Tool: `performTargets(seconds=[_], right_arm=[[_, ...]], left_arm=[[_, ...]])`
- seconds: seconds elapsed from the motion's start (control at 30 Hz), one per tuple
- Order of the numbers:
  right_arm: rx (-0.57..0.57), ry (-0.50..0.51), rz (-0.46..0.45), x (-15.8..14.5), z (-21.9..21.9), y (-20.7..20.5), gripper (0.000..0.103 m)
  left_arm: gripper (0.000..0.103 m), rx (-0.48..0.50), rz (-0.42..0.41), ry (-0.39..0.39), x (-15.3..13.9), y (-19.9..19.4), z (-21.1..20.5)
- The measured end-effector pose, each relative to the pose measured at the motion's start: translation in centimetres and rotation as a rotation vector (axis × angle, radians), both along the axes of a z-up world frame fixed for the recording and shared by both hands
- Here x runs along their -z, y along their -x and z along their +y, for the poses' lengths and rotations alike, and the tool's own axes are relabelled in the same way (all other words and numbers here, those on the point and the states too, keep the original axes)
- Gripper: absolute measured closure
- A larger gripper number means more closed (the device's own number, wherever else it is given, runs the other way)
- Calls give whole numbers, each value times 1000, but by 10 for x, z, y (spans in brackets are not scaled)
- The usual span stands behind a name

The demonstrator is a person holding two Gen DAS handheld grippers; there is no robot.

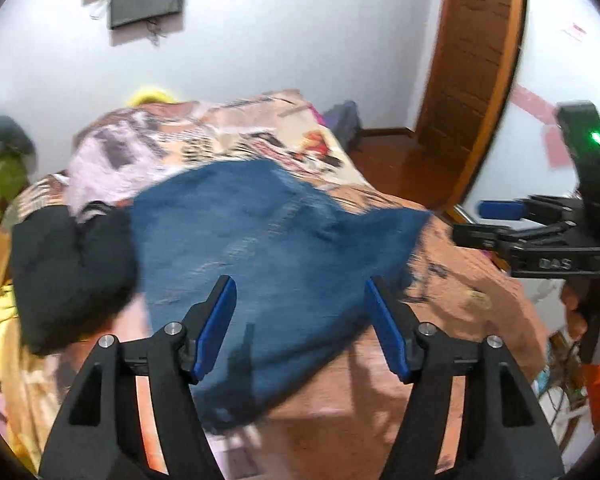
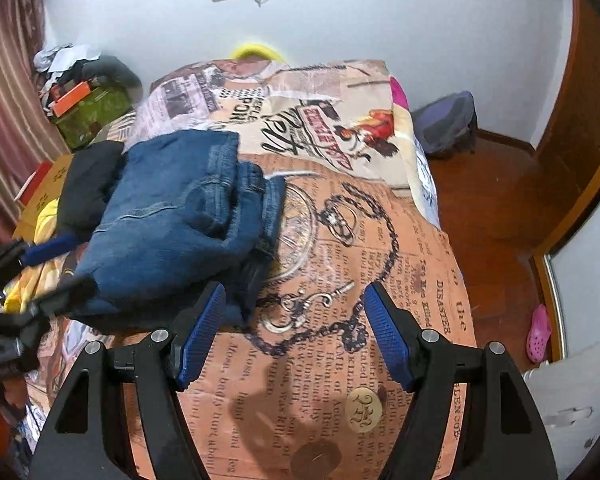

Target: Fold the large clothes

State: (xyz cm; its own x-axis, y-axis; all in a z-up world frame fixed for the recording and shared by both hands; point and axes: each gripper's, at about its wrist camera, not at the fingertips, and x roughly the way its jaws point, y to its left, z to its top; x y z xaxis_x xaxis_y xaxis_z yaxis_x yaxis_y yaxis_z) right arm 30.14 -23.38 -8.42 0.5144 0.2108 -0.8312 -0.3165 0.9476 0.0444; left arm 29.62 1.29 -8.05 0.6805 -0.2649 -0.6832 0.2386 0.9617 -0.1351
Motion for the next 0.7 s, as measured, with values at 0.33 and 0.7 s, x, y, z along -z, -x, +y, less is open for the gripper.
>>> performTargets(seconds=[0.33, 0.7], right_arm=[[-54, 21, -57, -11, 33, 10, 35], [-124, -32, -107, -23, 75, -8, 35]], left_arm=[[37, -201, 119, -5, 49, -12, 81], [35, -206, 179, 81, 86, -12, 80]])
